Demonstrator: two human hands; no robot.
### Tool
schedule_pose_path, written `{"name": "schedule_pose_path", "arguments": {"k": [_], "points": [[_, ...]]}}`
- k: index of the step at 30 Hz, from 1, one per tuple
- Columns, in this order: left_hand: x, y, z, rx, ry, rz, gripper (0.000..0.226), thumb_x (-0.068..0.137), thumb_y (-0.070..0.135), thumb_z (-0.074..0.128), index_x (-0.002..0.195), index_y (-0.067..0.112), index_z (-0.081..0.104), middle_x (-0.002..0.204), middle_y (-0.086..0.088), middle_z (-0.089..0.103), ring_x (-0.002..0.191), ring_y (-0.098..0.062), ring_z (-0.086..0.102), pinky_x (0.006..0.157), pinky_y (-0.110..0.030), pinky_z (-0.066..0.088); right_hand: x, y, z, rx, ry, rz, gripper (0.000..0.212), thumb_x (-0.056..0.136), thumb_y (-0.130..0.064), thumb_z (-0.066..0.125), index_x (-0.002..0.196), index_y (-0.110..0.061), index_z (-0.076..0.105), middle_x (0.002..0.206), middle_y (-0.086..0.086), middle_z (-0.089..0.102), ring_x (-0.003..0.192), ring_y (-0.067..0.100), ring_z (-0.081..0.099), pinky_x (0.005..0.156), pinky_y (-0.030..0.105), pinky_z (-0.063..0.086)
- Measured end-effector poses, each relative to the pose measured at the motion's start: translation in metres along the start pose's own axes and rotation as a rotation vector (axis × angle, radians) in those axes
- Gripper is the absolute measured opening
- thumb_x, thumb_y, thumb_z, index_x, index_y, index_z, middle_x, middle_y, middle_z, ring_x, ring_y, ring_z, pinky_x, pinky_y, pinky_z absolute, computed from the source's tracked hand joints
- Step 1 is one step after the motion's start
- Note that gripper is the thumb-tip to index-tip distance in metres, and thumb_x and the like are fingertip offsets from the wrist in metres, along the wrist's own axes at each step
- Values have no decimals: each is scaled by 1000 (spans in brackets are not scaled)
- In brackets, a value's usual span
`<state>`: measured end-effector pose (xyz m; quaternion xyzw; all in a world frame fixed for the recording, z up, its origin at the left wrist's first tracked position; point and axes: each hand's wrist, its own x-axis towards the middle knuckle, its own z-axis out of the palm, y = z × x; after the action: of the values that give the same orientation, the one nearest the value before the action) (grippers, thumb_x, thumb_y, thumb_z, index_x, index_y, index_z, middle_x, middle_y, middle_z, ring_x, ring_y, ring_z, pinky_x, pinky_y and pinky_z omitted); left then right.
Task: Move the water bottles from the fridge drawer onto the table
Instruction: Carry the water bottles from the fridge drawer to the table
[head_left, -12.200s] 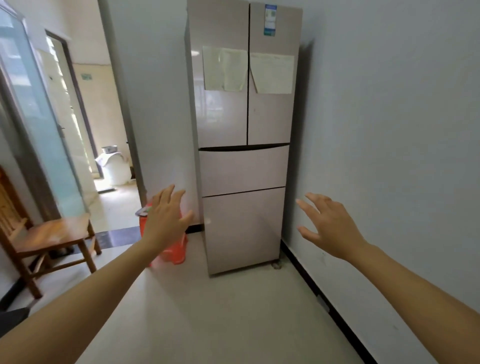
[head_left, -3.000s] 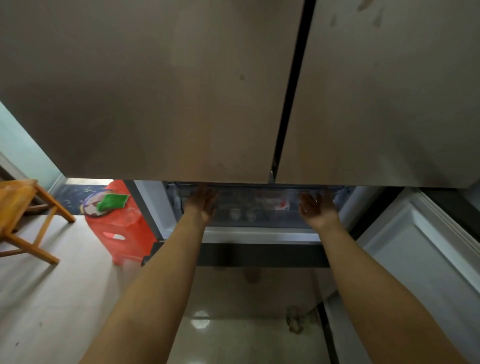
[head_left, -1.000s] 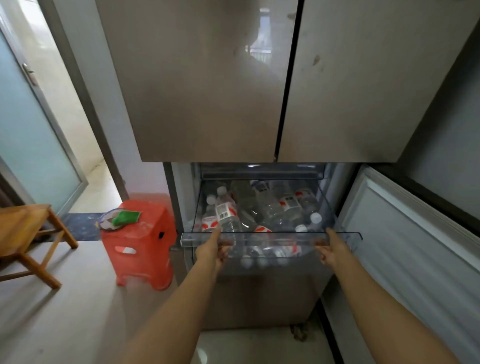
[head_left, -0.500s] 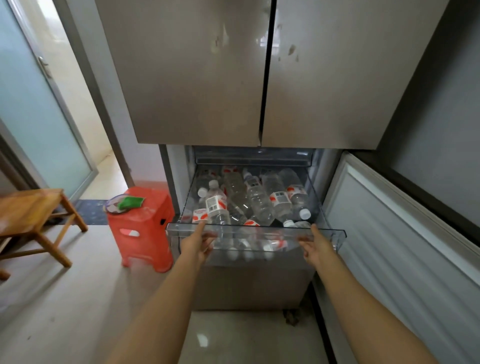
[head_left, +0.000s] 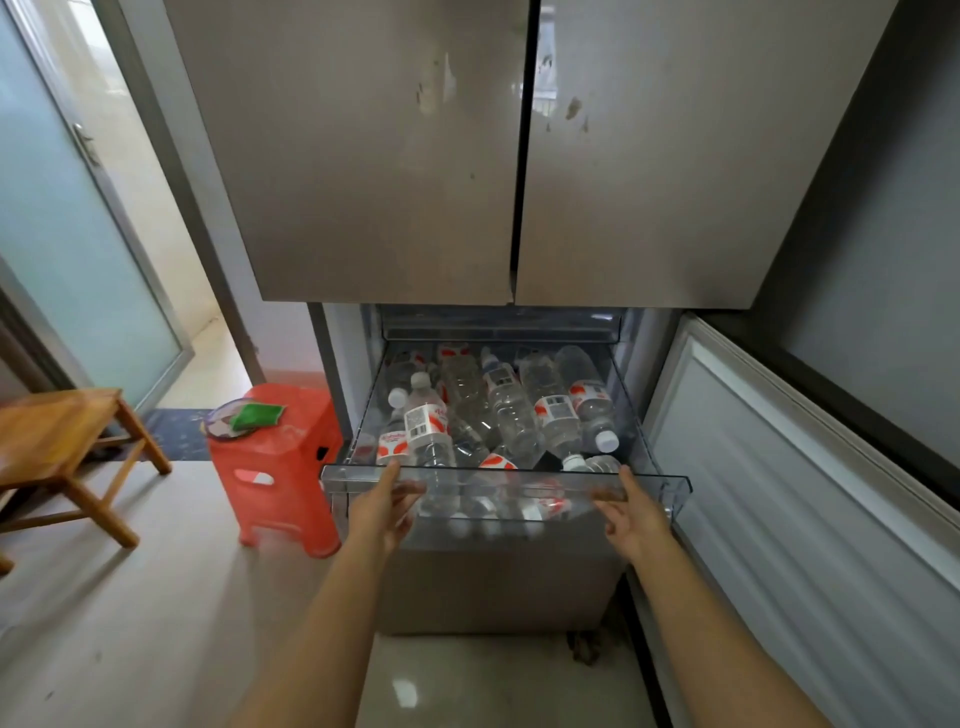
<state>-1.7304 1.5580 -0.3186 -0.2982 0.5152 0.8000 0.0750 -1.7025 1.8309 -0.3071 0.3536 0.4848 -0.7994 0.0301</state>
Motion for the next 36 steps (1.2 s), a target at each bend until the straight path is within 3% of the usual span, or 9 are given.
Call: {"name": "schedule_pose_path", "arguments": {"k": [8,11,16,19,21,24,28,34,36], "points": [[-17,8,2,11,-24,-28,34,90,38,54,68,12,53,46,6,65,67,-8,52,55,-22,28,-13,-4,2,-7,24,15,46,93,-36,49,131,-12,44,128,13,57,115,22,55,58,26,30],[-21,3,1,29,-31,-48,33,90,38,54,68,14,55,48,7,66,74,-6,56,57,-22,30,-13,-5,-3,-6,30,3,45,93,-36,48,131,-12,45,120,14,59,94,18,59,57,26,28],[-12,-2,1,48,-6,-33,37,88,42,55,65,13,56,53,8,69,78,-5,57,59,-24,32,-4,-4,-7,12,32,8,44,93,-36,48,128,-9,47,85,10,63,86,17,60,54,24,25],[-11,-6,1,31,-3,-14,34,88,40,56,65,14,56,56,7,69,77,-6,59,60,-25,33,-4,-6,-10,63,-6,39,34,94,-33,48,119,-10,51,96,13,62,86,18,60,55,23,30],[-12,-6,-2,16,-24,-23,33,90,38,54,68,14,57,64,4,71,69,-4,64,56,-23,35,-10,-10,-16,10,-39,91,24,95,-29,45,109,-11,52,98,11,63,92,21,59,61,26,35],[-22,-10,-9,15,11,4,20,93,29,50,84,11,57,88,-4,65,52,-5,66,50,-20,42,-21,-16,-33,-265,-47,97,21,96,-25,45,101,-8,57,71,8,72,79,22,64,64,31,39],[-40,-19,-17,239,211,300,38,90,15,53,124,2,43,121,-16,53,82,-26,59,67,-33,39,-32,-33,-43,-502,-45,-120,18,95,-20,45,90,-11,60,61,3,71,56,14,68,60,29,42],[-68,-3,-10,397,202,489,38,88,9,55,124,8,43,118,-14,52,107,-35,55,90,-47,43,-34,-53,-19,-592,-57,-333,13,92,-13,51,85,-9,60,76,9,66,52,12,65,46,19,45],[-77,3,-8,447,185,543,37,88,8,55,123,8,44,115,-10,52,104,-33,55,91,-46,43,-30,-53,-15,-625,-58,-376,13,92,-12,50,92,-6,62,77,9,65,65,18,65,52,20,48]]}}
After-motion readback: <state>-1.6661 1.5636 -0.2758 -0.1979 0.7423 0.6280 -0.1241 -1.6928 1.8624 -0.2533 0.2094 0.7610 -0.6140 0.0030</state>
